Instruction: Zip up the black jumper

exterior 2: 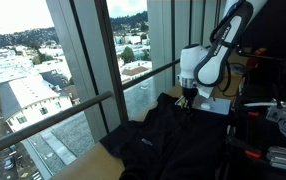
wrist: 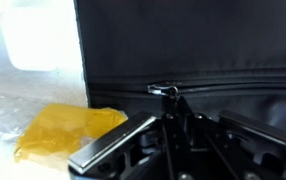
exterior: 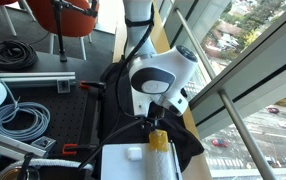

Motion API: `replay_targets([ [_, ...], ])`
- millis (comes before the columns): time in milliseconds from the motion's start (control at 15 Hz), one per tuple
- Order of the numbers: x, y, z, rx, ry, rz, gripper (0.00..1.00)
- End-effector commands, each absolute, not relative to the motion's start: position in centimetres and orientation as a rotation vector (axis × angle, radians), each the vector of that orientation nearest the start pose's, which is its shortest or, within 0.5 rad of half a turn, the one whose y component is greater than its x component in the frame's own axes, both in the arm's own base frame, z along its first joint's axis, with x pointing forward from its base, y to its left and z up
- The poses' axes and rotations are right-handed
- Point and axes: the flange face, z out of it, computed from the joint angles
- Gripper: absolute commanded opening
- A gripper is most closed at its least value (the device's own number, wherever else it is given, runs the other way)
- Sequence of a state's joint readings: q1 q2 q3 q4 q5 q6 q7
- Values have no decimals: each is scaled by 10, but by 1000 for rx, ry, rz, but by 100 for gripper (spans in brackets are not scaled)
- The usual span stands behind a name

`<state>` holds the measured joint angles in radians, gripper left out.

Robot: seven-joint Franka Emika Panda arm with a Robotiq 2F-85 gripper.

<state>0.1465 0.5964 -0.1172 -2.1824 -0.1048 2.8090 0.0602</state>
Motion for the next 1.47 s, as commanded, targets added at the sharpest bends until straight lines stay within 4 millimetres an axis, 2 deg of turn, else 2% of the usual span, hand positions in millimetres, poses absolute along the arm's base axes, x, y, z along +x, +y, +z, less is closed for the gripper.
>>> replay_targets([
  [0, 550, 10, 126, -3288, -156, -60, 2],
  [267, 547, 13, 137, -3316, -213, -78, 2],
  [533, 546, 29, 151, -3332, -296, -110, 2],
  [1400, 527, 118, 153, -3316, -569, -122, 2],
])
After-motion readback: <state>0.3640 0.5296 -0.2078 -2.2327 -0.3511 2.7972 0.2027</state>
